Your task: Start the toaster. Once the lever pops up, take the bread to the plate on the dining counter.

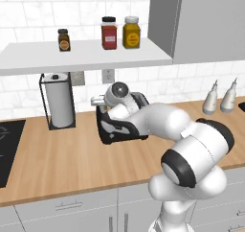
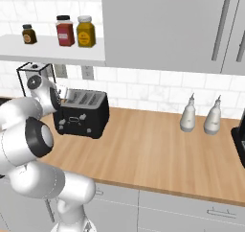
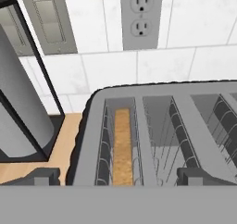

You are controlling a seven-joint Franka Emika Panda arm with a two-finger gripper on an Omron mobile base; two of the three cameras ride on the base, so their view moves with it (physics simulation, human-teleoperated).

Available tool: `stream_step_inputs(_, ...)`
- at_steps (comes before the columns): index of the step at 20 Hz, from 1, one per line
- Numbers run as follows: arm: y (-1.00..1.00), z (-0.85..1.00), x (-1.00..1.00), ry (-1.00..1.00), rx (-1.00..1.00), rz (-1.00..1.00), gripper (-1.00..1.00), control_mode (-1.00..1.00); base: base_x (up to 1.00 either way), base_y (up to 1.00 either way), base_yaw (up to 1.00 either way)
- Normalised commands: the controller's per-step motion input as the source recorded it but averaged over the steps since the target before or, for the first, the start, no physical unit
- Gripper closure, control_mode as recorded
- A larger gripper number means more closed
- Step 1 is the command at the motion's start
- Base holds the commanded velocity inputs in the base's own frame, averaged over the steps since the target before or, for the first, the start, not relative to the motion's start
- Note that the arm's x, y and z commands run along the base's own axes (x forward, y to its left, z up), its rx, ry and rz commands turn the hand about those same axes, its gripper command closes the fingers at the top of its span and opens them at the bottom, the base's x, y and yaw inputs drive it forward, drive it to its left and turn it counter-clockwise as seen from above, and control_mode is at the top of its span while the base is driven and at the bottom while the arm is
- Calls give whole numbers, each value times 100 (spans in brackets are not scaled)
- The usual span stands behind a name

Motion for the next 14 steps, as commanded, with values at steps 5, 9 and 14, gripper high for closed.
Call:
stream_step_inputs(5, -6, -2, 1, 0, 0, 0, -100, -100, 0, 0, 0)
stream_step_inputs(9, -3, 0, 0, 0, 0, 0, -100, -100, 0, 0, 0)
stream_step_inputs(14, 0, -1, 0, 0, 0, 0, -100, -100, 0, 0, 0)
